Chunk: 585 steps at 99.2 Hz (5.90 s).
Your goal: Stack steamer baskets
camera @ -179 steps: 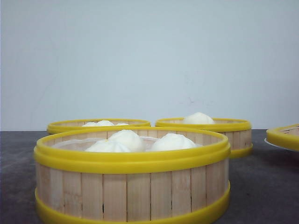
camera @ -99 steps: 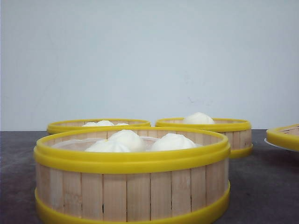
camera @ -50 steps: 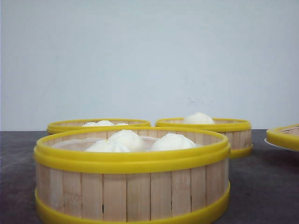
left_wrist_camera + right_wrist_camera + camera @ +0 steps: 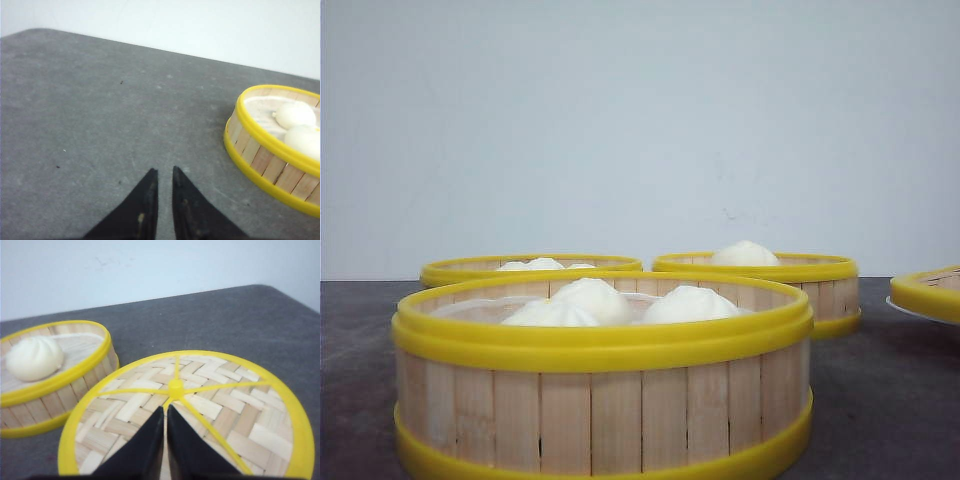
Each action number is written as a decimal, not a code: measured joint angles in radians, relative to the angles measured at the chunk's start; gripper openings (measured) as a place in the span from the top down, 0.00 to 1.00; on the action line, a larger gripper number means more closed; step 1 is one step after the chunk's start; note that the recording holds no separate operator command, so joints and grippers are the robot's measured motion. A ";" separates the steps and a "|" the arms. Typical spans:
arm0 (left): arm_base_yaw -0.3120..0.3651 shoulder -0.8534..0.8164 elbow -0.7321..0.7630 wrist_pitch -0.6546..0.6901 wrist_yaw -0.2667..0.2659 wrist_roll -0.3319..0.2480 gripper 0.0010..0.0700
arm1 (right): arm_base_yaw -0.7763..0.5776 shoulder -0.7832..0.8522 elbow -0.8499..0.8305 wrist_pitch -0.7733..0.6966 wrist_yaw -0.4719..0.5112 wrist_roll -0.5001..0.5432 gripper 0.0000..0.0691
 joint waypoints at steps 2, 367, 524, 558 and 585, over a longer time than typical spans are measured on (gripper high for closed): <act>0.000 0.000 0.000 0.000 0.000 -0.008 0.98 | 0.000 0.000 0.000 0.001 0.000 0.008 0.99; -0.070 1.763 1.411 -0.451 0.280 -0.072 0.98 | 0.148 0.811 0.935 -0.414 -0.100 -0.006 0.27; -0.448 1.555 1.352 -0.751 0.373 0.215 0.98 | 0.148 0.823 0.935 -0.408 -0.100 -0.029 0.27; -0.455 1.584 1.352 -0.740 0.324 0.216 0.98 | 0.148 0.823 0.935 -0.427 -0.100 -0.032 0.27; -0.455 1.584 1.335 -0.739 0.324 0.216 0.98 | 0.148 0.823 0.935 -0.427 -0.100 -0.032 0.27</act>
